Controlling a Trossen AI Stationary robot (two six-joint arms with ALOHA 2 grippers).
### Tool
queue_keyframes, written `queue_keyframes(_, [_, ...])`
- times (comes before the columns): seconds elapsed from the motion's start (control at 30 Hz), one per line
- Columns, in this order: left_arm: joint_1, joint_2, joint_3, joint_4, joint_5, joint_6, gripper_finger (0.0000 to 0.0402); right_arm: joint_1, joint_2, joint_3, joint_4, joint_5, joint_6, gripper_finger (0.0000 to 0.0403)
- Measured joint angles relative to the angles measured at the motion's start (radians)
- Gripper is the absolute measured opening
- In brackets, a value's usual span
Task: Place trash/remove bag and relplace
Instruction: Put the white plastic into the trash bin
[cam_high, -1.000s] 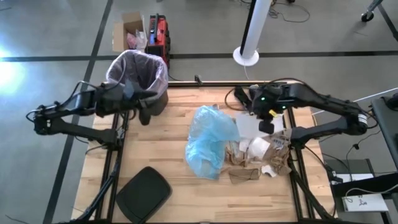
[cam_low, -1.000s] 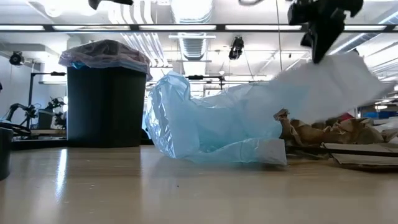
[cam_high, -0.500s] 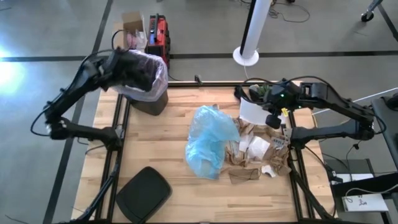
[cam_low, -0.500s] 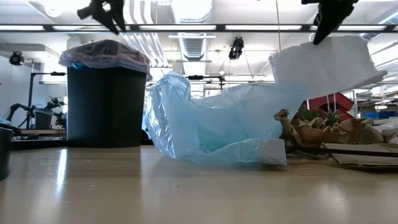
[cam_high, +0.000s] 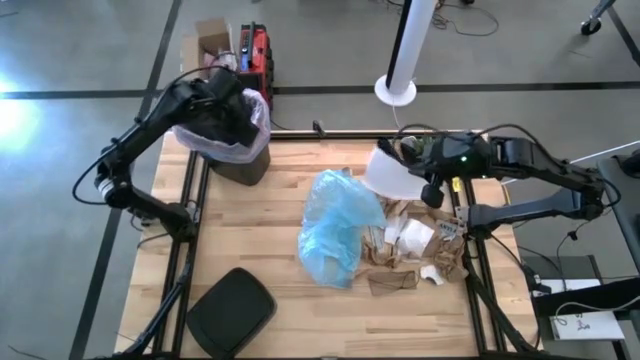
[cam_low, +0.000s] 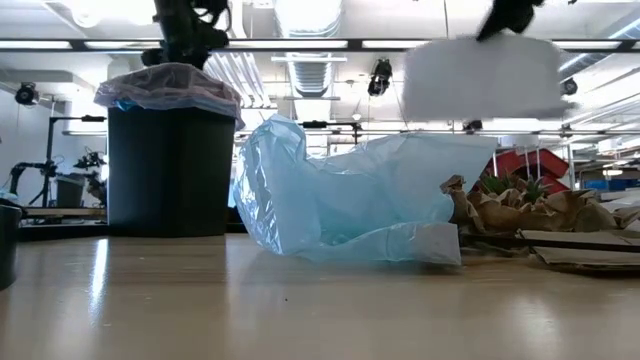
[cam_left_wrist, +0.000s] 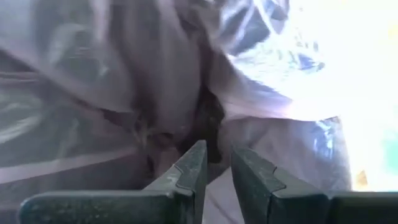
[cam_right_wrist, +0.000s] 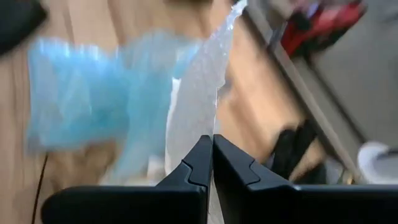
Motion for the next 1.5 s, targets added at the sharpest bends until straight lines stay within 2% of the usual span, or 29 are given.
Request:
queue_keyframes(0.13, [-0.067,0.022,0.0,0.024,0.024,-0.011,0.0065,0.006,-0.002,0.043,0.127,0.025,-0.065,0.0])
queue_keyframes(0.33, [-0.206,0.032,0.0,0.197,0.135,-0.031,0.009,0.005,0.001,0.083,0.289,0.053,-0.125,0.0])
queue_keyframes(0.67, [-0.418,0.093,-0.001,0.478,0.138,-0.072,0.0131,0.005,0.044,0.091,0.527,0.054,-0.123,0.0])
queue_keyframes(0.87, [-0.532,0.137,-0.004,0.687,0.139,-0.072,0.015,0.005,0.122,0.091,0.661,0.108,-0.094,0.0])
queue_keyframes(1.07, [-0.561,0.079,0.026,0.641,0.136,-0.07,0.0171,0.005,0.181,0.09,0.872,0.128,-0.049,0.0])
queue_keyframes(1.3, [-0.562,-0.089,0.078,0.482,0.127,-0.069,0.0193,0.005,0.305,0.09,1.14,0.128,0.027,0.0])
queue_keyframes(1.37, [-0.562,-0.148,0.079,0.434,0.095,-0.074,0.0197,0.005,0.348,0.09,1.22,0.128,0.092,0.0])
queue_keyframes(1.5, [-0.562,-0.258,0.073,0.35,-0.07,-0.103,0.0205,0.007,0.428,0.09,1.387,0.12,0.175,0.0])
